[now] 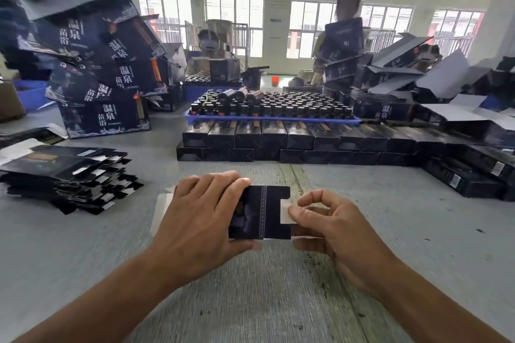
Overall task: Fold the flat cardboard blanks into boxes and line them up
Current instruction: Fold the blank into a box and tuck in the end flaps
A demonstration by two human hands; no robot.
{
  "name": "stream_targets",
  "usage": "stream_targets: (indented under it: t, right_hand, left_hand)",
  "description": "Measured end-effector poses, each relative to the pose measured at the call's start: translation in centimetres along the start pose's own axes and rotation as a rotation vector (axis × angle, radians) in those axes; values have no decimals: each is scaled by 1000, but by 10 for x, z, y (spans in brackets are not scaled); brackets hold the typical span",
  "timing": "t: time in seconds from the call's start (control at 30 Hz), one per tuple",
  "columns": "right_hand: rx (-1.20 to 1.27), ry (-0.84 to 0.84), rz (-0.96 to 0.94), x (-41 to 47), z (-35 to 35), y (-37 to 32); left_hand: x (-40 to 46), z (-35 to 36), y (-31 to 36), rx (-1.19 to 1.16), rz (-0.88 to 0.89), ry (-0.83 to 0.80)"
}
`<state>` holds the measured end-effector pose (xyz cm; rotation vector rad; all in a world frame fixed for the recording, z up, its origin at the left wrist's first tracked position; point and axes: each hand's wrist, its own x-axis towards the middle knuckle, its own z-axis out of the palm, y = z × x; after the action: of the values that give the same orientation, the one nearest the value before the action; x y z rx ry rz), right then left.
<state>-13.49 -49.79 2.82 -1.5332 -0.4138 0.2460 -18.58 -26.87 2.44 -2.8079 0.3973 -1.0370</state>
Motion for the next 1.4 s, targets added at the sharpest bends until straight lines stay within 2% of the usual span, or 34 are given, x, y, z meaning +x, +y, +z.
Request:
stream_targets:
  t: [0.2, 0.43, 0.77, 1.07, 1.4]
  right_hand:
    - [-227, 24, -120, -2, 6, 5]
    - [-219, -41, -118, -4, 12, 7]
    - [-242, 43, -208, -4, 14, 3]
    - [-373, 101, -359, -7, 14, -2]
    - [-368, 121, -354, -12, 16, -4]
  left_hand:
    - [1, 1, 1, -24, 3, -39]
    - [1, 0, 5, -50, 98, 11]
    - [0, -2, 7, -90, 186, 85]
    - [3, -7, 6, -170, 195, 122]
    - [2, -10, 5, -181, 165, 129]
